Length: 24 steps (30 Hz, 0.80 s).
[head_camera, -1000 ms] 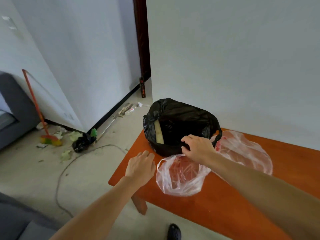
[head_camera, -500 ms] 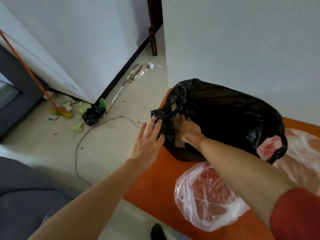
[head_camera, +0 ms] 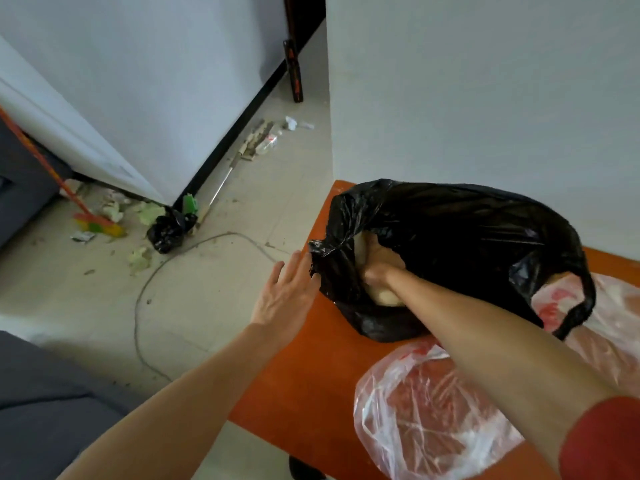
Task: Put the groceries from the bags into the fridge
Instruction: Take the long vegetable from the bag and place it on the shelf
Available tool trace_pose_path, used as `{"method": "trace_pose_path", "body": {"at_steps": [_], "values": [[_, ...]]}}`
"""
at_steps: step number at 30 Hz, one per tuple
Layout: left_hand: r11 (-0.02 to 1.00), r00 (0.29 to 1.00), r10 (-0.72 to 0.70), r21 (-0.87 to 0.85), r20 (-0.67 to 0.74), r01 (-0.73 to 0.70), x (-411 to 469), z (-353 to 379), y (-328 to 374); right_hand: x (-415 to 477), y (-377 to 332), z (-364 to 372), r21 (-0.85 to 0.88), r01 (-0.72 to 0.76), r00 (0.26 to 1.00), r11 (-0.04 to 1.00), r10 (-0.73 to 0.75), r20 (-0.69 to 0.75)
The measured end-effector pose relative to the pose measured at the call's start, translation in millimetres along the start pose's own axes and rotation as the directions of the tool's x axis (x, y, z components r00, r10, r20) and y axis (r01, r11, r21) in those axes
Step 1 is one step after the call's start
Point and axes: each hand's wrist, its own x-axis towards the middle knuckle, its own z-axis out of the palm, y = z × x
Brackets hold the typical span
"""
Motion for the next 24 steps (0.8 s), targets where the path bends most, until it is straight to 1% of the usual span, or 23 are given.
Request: {"method": "trace_pose_path", "body": {"at_steps": [5,8,10,11,13,15,17,20,21,24], "values": [[0.999,0.999,0.040,0.036,0.016,-0.041,6.6,-4.1,-0.7,-25.8,18.7,-60.1,-0.045,-0.017,0.994,0.999,0.022,0.110],[0.997,0.997,0.058,0.038,0.043,-0.060,9.7,-9.6,0.7,-45.8,31.5,-84.7,0.028,0.002,0.996,1.000,-0.005,0.086],[0.997,0.996,0.075,0.022,0.046,-0.076,12.2,-17.6,3.9,-63.9,40.7,-101.0,0.072,-0.009,0.997,0.997,0.004,0.071],[0.996,0.995,0.087,0.013,0.041,-0.087,13.6,-22.3,5.3,-75.5,45.5,-107.9,0.068,-0.017,0.997,0.998,0.012,0.071],[0.993,0.993,0.121,0.009,0.001,-0.121,15.0,-33.1,8.2,-100.6,55.7,-114.3,-0.013,-0.014,0.999,1.000,0.014,0.042],[0.981,0.980,0.193,0.001,-0.048,-0.193,15.3,-46.1,11.5,-131.7,65.6,-112.5,-0.149,-0.034,0.999,0.988,0.029,-0.038],[0.957,0.949,0.289,0.008,-0.123,-0.290,16.6,-55.7,15.7,-165.4,75.1,-104.0,-0.239,-0.073,0.991,0.968,0.043,-0.129],[0.906,0.877,0.417,0.027,-0.240,-0.423,15.3,-74.1,30.6,-217.8,89.0,-89.6,-0.261,-0.132,0.975,0.956,0.077,-0.209],[0.886,0.852,0.453,0.024,-0.262,-0.463,14.5,-80.5,38.9,-237.3,94.1,-85.5,-0.264,-0.152,0.968,0.953,0.090,-0.233],[0.810,0.777,0.572,0.034,-0.262,-0.585,12.9,-97.9,73.7,-299.7,112.5,-74.4,-0.255,-0.169,0.936,0.952,0.074,-0.345]]}}
